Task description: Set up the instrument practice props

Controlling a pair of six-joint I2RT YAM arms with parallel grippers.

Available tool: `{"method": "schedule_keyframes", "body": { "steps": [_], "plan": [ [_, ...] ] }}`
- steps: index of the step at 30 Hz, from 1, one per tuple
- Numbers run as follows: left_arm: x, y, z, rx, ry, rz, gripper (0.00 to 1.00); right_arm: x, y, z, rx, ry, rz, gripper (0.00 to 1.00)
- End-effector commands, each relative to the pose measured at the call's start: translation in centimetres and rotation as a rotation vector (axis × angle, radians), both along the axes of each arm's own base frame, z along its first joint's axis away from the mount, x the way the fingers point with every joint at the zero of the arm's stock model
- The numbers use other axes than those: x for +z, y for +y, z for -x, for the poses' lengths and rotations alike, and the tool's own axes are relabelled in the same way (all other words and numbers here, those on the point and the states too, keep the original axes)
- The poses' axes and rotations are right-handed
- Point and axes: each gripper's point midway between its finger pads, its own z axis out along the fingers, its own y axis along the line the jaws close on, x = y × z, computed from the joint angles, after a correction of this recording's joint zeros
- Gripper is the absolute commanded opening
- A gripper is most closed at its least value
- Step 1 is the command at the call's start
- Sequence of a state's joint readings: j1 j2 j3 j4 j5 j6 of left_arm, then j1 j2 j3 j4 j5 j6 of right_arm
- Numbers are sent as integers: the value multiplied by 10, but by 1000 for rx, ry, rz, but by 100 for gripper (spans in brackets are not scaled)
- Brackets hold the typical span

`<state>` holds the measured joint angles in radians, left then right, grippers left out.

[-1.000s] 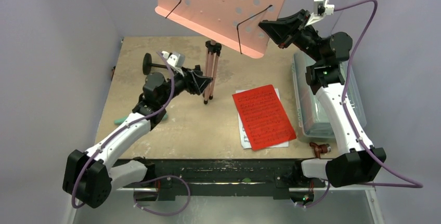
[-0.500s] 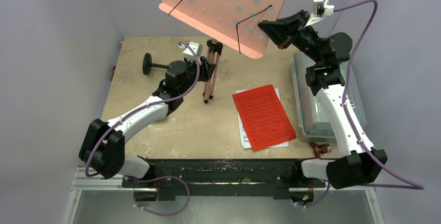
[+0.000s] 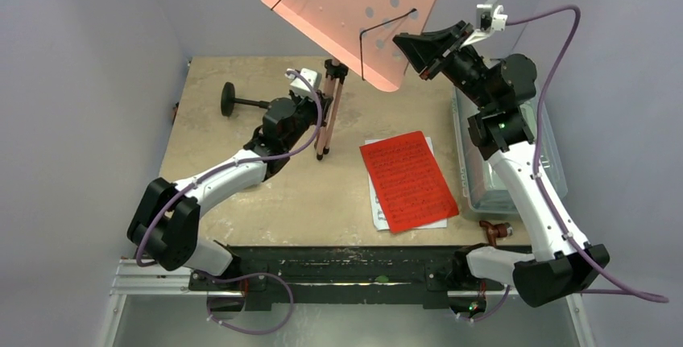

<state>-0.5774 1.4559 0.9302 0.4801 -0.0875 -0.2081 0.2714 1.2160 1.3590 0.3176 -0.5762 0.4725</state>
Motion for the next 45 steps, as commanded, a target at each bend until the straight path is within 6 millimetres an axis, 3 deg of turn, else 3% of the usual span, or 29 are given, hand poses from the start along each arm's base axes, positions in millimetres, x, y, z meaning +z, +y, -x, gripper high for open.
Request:
{"method": "schedule_keyframes", "body": {
  "steps": [1,3,5,7,11,16,19,23,25,28,33,37,41,45],
  "plan": [
    [-7,13,0,69,-10,-9,0,24,13,33,-3,-137,75,0],
    [-12,17,2,87,9,-7,1,27,15,35,-28,-125,72,0],
    [-15,21,6,108,35,16,20,30,18,39,-37,-111,52,0],
    [-17,22,12,114,39,35,32,32,25,46,-26,-98,34,0],
    [-19,25,17,127,27,18,38,32,31,52,-44,-69,13,0],
    [-20,29,13,147,10,-27,23,26,37,51,-59,-58,30,0],
    [-25,32,12,160,8,-46,0,23,38,52,-70,-53,27,0],
    [-31,32,18,146,-5,-41,0,24,34,53,-80,-12,11,0],
    [-33,29,19,137,-6,-43,0,22,34,51,-84,6,28,13],
    [-36,23,19,112,0,-63,0,28,30,55,-94,0,15,46],
    [-38,21,20,104,4,-58,0,25,11,61,-161,16,38,72],
    [-39,21,20,114,4,-58,0,28,-21,68,-295,15,62,77],
    [-39,23,19,119,2,-81,0,28,-71,75,-509,-18,40,82],
    [-38,24,18,125,1,-79,0,-2,-93,69,-626,27,20,84]
  ]
}}
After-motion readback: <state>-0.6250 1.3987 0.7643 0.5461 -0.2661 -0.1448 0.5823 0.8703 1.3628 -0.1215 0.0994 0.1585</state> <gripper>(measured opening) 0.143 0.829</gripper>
